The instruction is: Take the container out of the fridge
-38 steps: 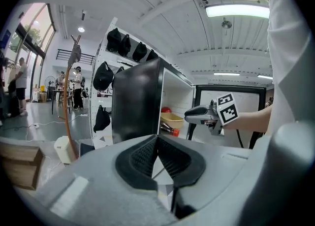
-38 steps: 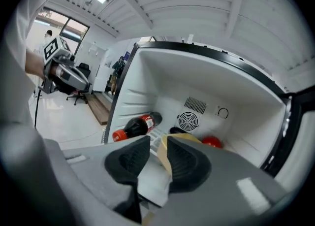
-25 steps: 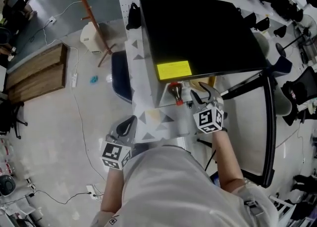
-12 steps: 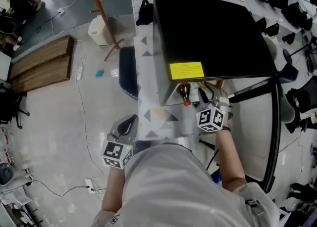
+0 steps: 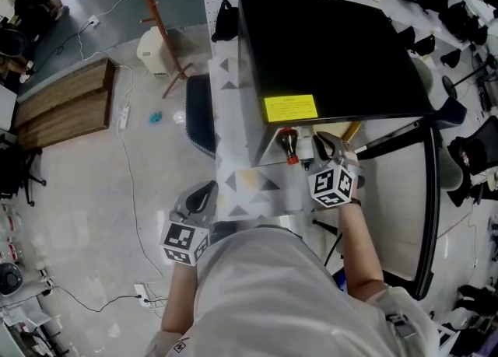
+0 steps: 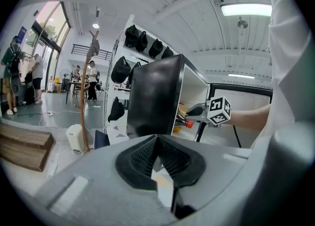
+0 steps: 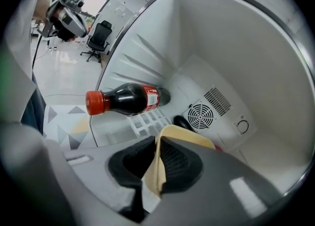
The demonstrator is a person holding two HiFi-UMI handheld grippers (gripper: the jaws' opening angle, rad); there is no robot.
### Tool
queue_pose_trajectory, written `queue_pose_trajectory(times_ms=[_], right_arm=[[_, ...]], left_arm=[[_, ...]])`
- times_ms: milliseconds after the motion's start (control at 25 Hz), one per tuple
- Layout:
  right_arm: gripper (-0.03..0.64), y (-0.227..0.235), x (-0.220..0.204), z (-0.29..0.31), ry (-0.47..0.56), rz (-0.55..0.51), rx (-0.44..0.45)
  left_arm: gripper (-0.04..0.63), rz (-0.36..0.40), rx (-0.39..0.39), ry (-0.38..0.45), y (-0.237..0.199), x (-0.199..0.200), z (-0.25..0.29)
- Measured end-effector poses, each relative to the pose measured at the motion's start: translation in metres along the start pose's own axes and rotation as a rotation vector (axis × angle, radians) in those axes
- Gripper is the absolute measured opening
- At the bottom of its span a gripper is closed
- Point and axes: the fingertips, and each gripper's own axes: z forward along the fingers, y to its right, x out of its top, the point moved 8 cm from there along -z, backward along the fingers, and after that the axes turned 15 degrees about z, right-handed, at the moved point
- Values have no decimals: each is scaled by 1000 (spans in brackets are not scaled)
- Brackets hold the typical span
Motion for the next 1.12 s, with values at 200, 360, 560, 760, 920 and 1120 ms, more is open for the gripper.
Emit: queue_pose_trajectory(times_ms=[200,360,560,760,920,1120], right_arm=[[23,-1,6,-15,47,108,35],[21,0,9,-31,106,221,64],[21,1,9,-55,187,368,84],[21,2,-1,-82,243,518,84],[21,-1,-14,-100,255,590,63],[21,-11,-26,-122,246,624,26]], left_arm=[[9,3,-26,4,6,0,1],[9,11,-57,9,12,0,4],[9,24,-115,21,19,5,15],[9,48,-192,39,29,12,31],[8,66,-259,57,40,18,45],[9,89,-366,89,53,28,66]])
